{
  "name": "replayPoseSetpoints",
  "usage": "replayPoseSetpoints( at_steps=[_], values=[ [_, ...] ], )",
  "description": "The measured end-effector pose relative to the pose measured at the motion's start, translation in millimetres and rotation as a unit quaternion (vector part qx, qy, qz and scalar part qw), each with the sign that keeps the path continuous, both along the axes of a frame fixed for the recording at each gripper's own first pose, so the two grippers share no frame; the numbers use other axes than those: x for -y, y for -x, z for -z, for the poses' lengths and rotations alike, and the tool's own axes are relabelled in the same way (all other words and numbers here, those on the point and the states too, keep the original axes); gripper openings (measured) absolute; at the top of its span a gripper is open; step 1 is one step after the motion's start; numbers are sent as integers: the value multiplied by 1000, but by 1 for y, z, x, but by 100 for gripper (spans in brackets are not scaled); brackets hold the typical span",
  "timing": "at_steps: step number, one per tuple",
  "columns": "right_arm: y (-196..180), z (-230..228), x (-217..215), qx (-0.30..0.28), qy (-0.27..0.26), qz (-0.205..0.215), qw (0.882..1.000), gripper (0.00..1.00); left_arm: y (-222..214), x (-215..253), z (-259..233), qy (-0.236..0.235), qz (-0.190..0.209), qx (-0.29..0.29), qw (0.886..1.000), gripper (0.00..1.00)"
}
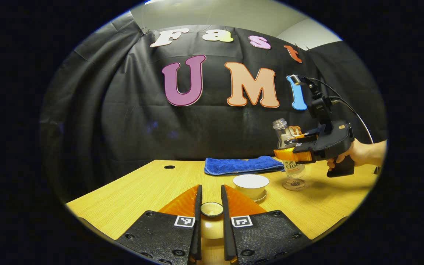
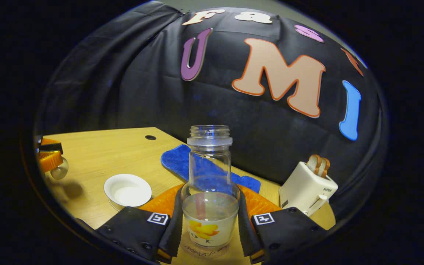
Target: Open the teacup lid with one hand, grasp the water bottle and pour water into the teacup with the other hand; after pouring, place the water bottle on the coaster and then close the teacup lid.
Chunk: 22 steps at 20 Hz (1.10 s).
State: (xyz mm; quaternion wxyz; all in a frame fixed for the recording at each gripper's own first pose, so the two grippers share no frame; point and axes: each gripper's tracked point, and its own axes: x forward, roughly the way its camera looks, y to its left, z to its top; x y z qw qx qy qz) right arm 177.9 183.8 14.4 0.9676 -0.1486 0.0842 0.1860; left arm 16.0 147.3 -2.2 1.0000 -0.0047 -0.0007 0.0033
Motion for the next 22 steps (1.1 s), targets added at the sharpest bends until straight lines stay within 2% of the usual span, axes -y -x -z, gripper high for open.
replayPoseSetpoints(
  at_steps=[4,6,16,22],
  values=[
    [1,5,23,8,-82,35,996,68,0,0,0,0,-3,0,1000,21],
    [2,10,32,21,-90,49,995,68,0,-1,1,0,-5,-1,1000,21],
    [6,15,41,35,-134,58,989,67,0,-1,0,1,-5,-1,1000,21],
    [10,10,48,64,-169,57,982,71,0,-1,0,1,-7,-1,1000,21]
  ],
)
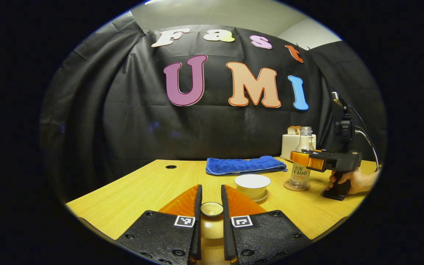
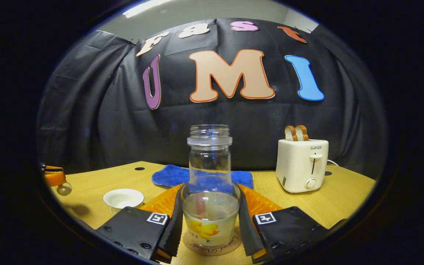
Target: Open the teacup lid with one hand, grasp the water bottle and pour water into the teacup with the other hand; after pouring, place the water bottle on the coaster and then close the teacup lid.
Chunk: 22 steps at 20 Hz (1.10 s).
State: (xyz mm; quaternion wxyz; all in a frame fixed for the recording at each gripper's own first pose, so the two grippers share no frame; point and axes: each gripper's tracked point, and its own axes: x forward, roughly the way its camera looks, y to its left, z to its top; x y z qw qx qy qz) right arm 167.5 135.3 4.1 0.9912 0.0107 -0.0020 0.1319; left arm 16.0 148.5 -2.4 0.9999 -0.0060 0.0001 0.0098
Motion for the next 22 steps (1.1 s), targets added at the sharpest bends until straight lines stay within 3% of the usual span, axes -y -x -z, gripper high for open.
replayPoseSetpoints(
  at_steps=[9,14,16,17,22],
  values=[
    [-3,6,6,-12,6,14,1000,76,0,-1,1,-1,-3,0,1000,22],
    [-2,4,9,-10,7,22,1000,98,0,-1,0,-1,-3,-1,1000,21],
    [1,3,10,-10,7,21,1000,93,0,-1,0,-1,-4,-1,1000,21],
    [3,3,11,-10,7,22,1000,98,0,-1,0,0,-4,-1,1000,21],
    [22,3,13,-11,7,2,1000,100,-3,1,0,-2,10,3,1000,21]
  ],
)
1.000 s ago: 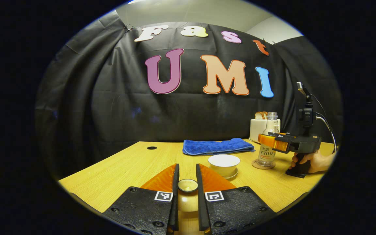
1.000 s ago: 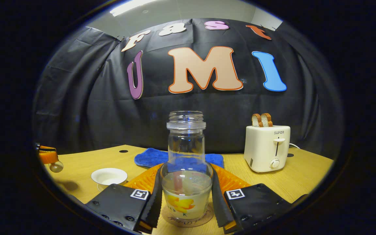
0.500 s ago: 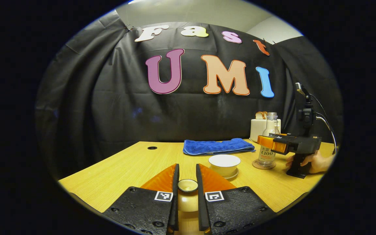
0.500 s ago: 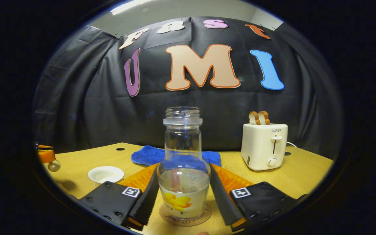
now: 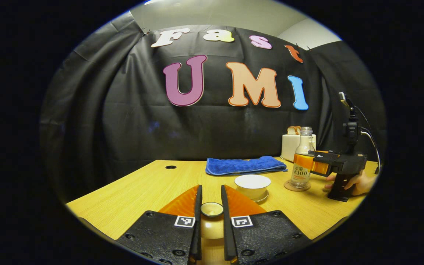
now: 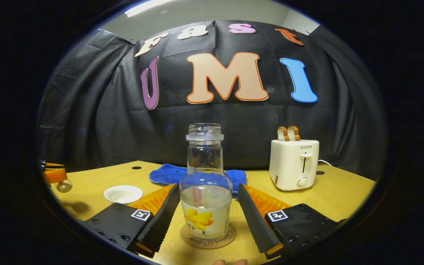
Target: Open the teacup lid with one hand, grasp the water bottle and pour water into the teacup with the other hand; after pouring, place the water bottle on the coaster and then close the teacup lid.
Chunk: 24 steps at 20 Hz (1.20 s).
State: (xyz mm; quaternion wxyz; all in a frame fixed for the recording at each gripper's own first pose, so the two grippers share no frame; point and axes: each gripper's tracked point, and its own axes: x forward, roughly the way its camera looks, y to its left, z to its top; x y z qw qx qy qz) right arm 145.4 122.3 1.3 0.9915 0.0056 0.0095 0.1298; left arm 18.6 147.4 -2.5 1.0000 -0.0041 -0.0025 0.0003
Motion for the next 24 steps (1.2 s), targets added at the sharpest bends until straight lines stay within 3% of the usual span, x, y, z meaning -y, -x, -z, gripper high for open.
replayPoseSetpoints(
  at_steps=[9,14,16,17,18,19,20,22,23,24],
  values=[
    [59,5,47,2,-2,-22,1000,98,-56,4,0,-2,0,-1,1000,21],
    [87,1,93,4,-2,1,1000,98,-80,12,0,-2,-7,-2,1000,21],
    [96,1,105,5,-2,2,1000,93,-86,14,1,-2,-9,-1,1000,21],
    [100,1,111,5,-2,3,1000,98,-89,15,1,-2,-8,-1,1000,21],
    [101,0,117,5,-2,5,1000,93,-91,16,0,-2,-8,-1,1000,21],
    [103,1,123,5,-2,8,1000,98,-94,18,0,-2,-7,-1,1000,21],
    [104,0,128,5,-2,11,1000,93,-97,20,0,-2,-7,-1,1000,21],
    [105,0,134,6,-2,16,1000,93,-100,21,1,-1,-8,-1,1000,21],
    [106,0,136,6,-2,18,1000,98,-103,24,1,-1,-6,-1,1000,21],
    [106,0,137,6,-1,19,1000,93,-105,25,1,0,-6,-1,1000,21]
  ],
)
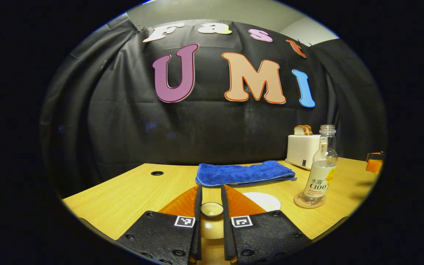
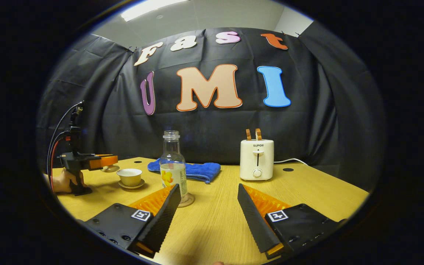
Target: Open the teacup lid with one hand, grasp the water bottle and pour water into the teacup with the other hand; after pouring, place the water bottle on the coaster and then close the teacup lid.
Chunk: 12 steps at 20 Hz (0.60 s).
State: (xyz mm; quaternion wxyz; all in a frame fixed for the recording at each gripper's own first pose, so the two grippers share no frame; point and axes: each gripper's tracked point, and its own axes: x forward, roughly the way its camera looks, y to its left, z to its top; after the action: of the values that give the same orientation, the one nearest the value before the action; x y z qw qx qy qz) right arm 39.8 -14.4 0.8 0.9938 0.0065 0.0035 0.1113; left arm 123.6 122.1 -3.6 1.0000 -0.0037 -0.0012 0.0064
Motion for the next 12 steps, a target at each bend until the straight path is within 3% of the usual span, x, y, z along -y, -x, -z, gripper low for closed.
replayPoseSetpoints(
  at_steps=[1,7,8,9,12],
  values=[
    [0,0,0,0,0,0,1000,98,-2,2,1,0,0,-1,1000,21],
    [1,1,-1,0,0,1,1000,98,-18,30,1,2,10,-2,1000,21],
    [0,0,-1,0,0,1,1000,93,-20,37,1,3,13,-2,1000,21],
    [0,0,-1,0,0,1,1000,98,-23,44,1,3,17,-2,1000,21],
    [0,0,-1,0,0,0,1000,98,-30,60,2,2,24,-5,1000,21]
  ],
)
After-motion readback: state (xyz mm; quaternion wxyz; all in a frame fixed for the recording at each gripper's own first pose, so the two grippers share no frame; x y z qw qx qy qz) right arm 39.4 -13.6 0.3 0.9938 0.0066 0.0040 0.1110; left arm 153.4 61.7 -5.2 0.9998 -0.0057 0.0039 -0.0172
